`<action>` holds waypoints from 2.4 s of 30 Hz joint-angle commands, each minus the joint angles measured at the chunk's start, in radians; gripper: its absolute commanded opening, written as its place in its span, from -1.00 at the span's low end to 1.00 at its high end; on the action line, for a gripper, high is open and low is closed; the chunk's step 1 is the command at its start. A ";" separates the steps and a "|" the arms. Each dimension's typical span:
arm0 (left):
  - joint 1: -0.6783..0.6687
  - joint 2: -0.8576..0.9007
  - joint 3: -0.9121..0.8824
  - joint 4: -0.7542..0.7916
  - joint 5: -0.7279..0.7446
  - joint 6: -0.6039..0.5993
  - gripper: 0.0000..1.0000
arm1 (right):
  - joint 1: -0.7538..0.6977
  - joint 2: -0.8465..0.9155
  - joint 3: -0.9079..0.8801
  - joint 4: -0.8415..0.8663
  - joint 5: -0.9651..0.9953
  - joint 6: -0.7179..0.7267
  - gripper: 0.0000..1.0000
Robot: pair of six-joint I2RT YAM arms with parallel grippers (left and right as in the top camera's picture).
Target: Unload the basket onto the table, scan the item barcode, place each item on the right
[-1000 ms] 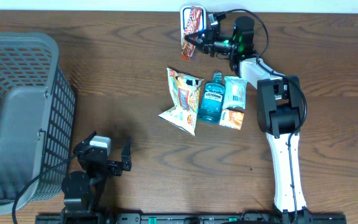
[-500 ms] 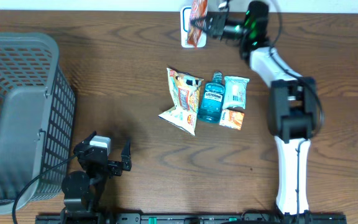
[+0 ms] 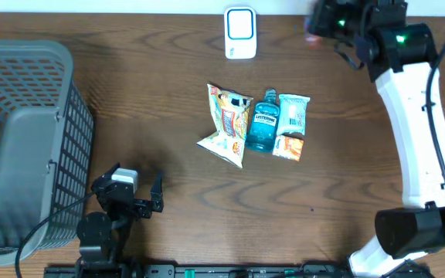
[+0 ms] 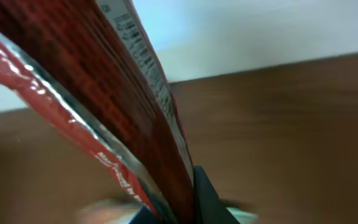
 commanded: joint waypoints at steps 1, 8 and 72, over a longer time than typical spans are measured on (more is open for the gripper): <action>0.006 -0.005 -0.016 -0.021 0.005 0.014 0.96 | -0.055 0.041 -0.033 -0.051 0.653 -0.153 -0.98; 0.006 -0.005 -0.016 -0.021 0.005 0.014 0.96 | -0.288 0.092 -0.180 -0.016 0.674 -0.128 -0.97; 0.006 -0.005 -0.016 -0.021 0.005 0.014 0.96 | -1.046 -0.038 -0.521 0.184 0.264 0.471 0.98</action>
